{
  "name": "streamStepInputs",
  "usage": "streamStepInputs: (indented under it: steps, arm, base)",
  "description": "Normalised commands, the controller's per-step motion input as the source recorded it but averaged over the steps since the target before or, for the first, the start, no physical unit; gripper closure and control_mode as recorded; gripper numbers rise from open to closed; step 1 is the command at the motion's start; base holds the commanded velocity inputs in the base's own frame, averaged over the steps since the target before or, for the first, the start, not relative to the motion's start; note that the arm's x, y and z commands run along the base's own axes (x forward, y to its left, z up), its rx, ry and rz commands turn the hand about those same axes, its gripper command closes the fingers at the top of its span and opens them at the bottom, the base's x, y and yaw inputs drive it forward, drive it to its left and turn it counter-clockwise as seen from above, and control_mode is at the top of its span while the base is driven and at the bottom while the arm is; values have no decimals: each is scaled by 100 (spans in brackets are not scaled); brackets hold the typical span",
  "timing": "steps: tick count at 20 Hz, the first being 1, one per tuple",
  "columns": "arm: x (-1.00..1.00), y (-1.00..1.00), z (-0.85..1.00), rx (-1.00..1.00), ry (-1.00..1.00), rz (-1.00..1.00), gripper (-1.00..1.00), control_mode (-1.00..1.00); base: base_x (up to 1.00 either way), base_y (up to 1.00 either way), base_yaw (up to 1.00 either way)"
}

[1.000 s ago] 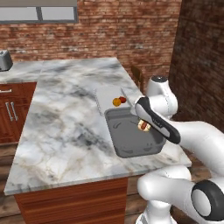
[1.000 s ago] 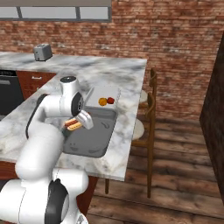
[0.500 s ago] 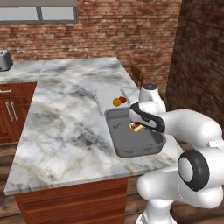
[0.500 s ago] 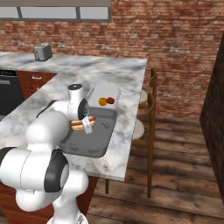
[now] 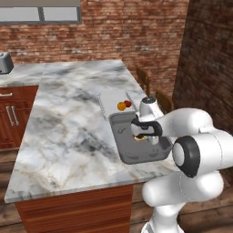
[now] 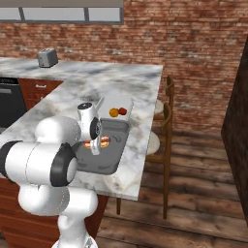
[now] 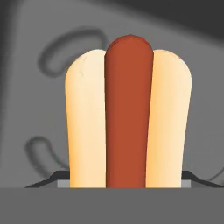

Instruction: Place the cold items (orange and bell pepper) from the fridge in one tupperware on the dining counter. Place the warm items (hot dog and kebab skewer) in the stove area in another tupperware.

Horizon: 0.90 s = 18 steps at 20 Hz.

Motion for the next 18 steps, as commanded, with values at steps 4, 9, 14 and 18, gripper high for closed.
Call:
streamStepInputs:
  steps: [4, 9, 14, 18]
  arm:
    - [59, 0, -42, 4, -2, -25, 100, -100]
    - [62, 0, -27, 3, -3, -23, 100, -100]
    - [47, 0, -24, 4, -4, -20, 100, -100]
    - [61, -4, -27, 3, -5, -19, 100, -100]
  base:
    - [0, 0, 0]
    - [0, 0, 0]
    - [0, 0, 0]
    - [0, 0, 0]
